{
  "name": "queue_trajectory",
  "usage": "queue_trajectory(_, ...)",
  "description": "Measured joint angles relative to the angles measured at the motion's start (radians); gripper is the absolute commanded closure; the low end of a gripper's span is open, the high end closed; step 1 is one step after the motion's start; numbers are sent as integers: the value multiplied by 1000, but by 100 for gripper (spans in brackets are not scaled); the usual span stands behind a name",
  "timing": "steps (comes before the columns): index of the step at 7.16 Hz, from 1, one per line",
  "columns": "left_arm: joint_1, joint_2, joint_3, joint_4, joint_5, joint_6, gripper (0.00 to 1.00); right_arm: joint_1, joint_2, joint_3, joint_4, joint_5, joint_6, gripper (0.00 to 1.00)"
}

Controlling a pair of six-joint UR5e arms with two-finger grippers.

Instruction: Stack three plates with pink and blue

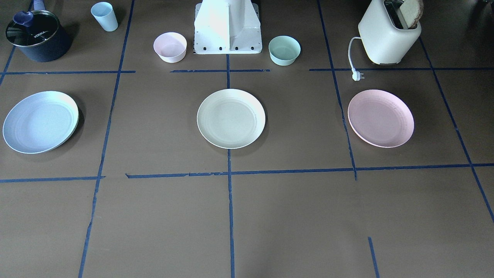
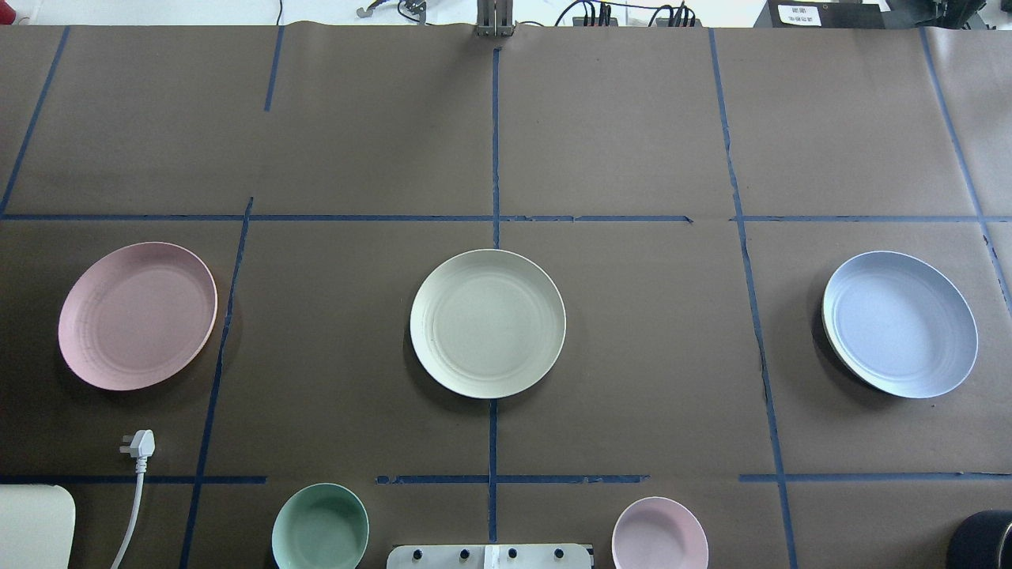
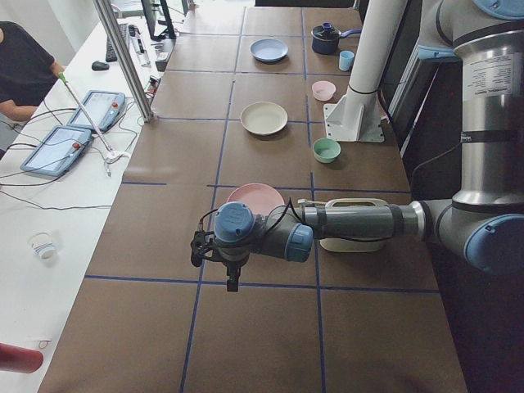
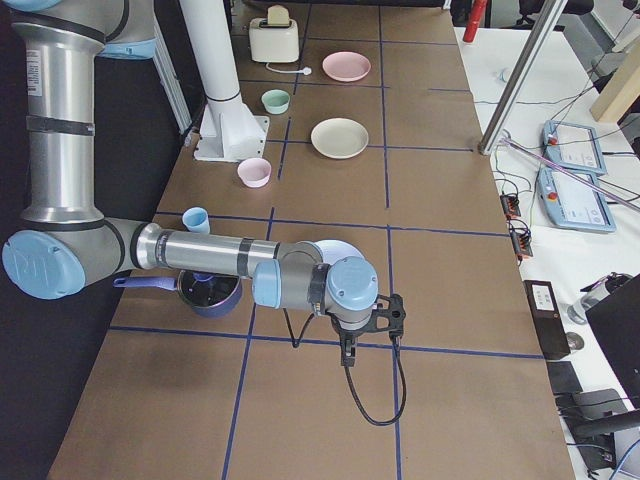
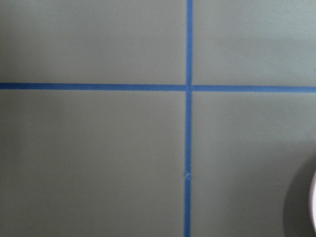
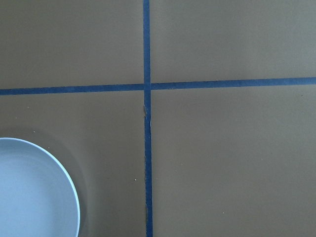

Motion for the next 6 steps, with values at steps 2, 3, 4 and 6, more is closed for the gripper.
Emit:
queue_trajectory(2,142,50,-1,-260,2,-280,0,0,1,5,0,2,0,0)
queue_trajectory(3,204,56,-1,-320,7,-371,0,0,2,9,-1,5,0,0)
queue_trajectory(4,249,54,-2,-344,22,-425,0,0,4,13,-1,6,1,0)
queue_trajectory(6,358,39,-2,-381,104,-548,0,0,11,21,0,8,3,0)
